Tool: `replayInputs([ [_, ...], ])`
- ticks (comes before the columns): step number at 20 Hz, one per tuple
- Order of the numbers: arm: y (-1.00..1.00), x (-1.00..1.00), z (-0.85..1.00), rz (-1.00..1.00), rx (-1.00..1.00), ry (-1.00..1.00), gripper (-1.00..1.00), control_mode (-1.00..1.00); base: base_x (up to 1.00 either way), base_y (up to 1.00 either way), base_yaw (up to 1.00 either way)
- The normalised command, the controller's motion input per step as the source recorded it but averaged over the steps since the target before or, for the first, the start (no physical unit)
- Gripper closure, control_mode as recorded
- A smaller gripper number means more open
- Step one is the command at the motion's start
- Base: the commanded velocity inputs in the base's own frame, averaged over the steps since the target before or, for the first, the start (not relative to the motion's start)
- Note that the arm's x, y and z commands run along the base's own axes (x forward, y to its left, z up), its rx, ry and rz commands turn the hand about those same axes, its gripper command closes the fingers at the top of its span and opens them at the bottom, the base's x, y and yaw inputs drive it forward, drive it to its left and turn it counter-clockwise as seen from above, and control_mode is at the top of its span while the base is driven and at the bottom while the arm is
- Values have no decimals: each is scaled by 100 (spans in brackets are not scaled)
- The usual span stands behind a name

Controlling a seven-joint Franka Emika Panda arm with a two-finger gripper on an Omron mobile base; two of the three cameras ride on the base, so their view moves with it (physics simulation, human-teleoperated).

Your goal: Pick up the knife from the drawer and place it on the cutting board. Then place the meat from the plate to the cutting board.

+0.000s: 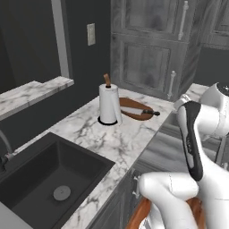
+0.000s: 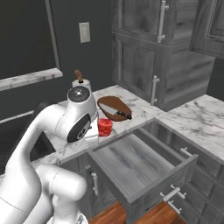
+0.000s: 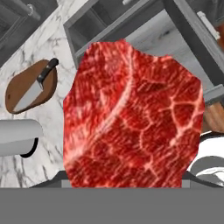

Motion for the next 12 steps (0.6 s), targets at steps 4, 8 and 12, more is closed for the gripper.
replayInputs([
  [4,0,82,-3,1,0,0,100,-100,0,0,0],
  [8,0,69,-10,3,0,0,100,-100,0,0,0],
  [12,-4,41,-10,7,0,0,100,-100,0,0,0],
])
